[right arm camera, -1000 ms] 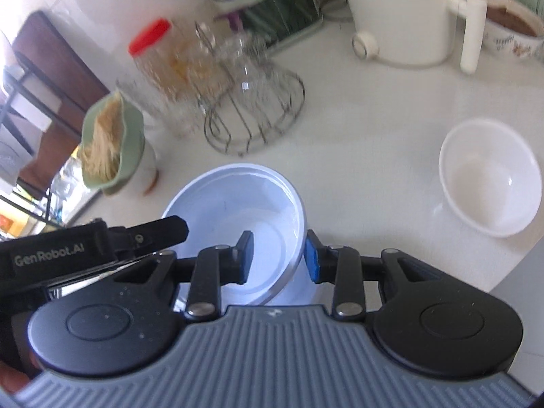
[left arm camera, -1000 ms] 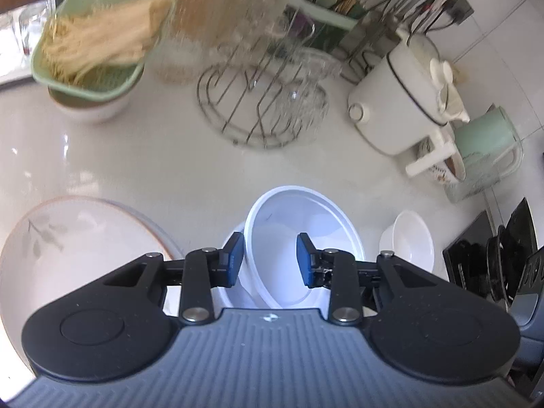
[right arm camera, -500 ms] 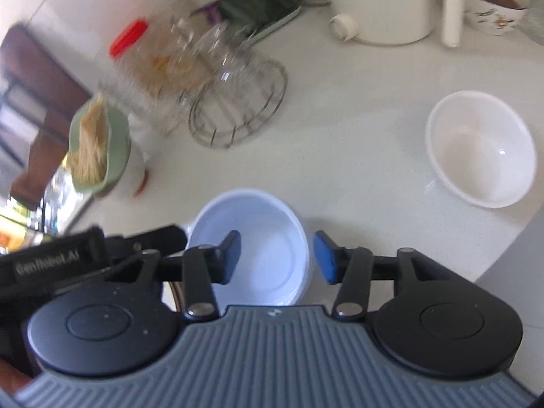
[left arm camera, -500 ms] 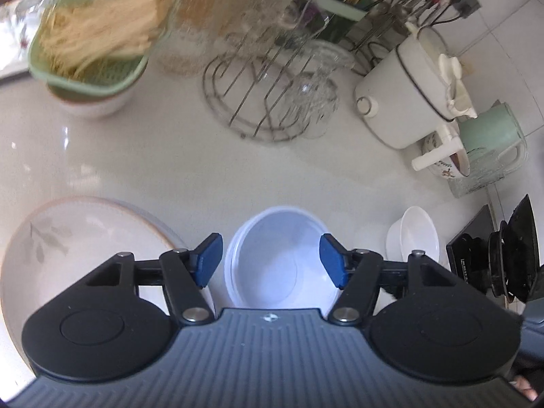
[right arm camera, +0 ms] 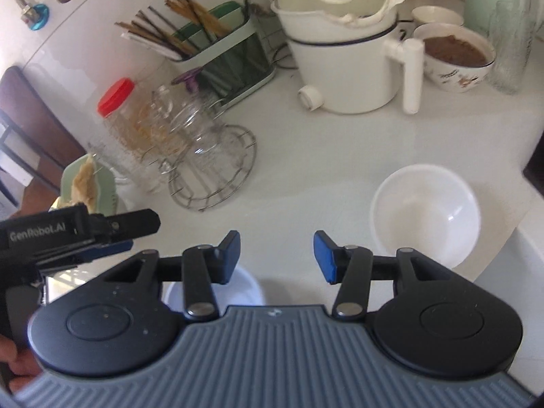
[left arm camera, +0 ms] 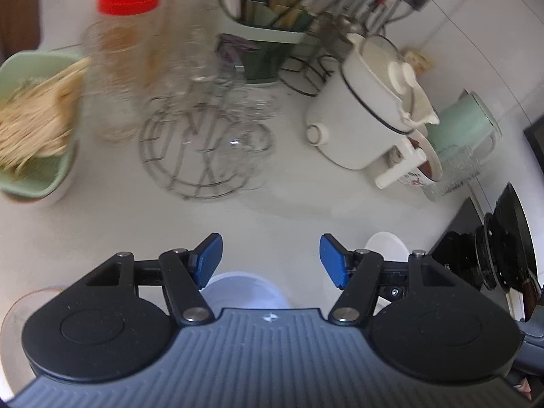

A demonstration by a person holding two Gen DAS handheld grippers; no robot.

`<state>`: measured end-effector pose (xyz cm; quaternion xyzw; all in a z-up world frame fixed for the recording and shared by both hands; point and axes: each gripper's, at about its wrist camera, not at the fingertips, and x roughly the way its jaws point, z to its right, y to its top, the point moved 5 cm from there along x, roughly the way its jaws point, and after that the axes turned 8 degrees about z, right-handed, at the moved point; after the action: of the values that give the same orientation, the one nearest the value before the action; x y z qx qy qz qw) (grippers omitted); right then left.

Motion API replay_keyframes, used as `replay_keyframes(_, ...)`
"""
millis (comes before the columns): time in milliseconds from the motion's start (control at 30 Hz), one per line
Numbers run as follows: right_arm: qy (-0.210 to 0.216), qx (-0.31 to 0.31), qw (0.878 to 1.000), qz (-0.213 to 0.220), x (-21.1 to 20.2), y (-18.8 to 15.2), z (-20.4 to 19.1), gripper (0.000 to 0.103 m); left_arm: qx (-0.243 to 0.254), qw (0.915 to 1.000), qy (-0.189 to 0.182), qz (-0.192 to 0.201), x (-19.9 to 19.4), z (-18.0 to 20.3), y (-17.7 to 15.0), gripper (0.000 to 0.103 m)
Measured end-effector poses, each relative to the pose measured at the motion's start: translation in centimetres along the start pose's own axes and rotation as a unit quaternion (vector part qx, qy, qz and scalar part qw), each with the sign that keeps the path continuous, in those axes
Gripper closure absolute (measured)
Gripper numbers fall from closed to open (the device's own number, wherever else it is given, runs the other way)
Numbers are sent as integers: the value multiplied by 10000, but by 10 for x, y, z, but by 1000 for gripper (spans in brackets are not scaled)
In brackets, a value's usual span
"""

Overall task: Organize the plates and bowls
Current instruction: 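Move both grippers to the white ceramic bowl and close on its rim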

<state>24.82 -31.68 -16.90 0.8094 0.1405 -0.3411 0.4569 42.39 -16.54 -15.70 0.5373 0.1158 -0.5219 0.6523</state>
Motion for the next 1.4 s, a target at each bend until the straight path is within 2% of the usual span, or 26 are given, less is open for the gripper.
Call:
replay_keyframes(333,-362,243,9984,370,-20,11,54,52,379,9979,-432,-300,40,52,4,34)
replay_keyframes(533,-400,487,9968,495,-29,12,79,52,666,9954,-547,-426,56,81,-3,34)
replay_keyframes(700,-577,513,9953,591,-31,16,96,52,855,9917,-779,-558,73,104,-11,34)
replay_keyframes(933,-884,597,9924,612,-21,18,122,52,1159,9855,-874,-874,105,127,-25,34)
replay_keyframes(1267,-882,740,9922,483,9,13,148,53,1395,9823,-786,-969,136,142,-28,38)
replay_keyframes(1400,-849,776,9924,441,19,8,154,58,1401,9811,-740,-1109,147,140,-34,43)
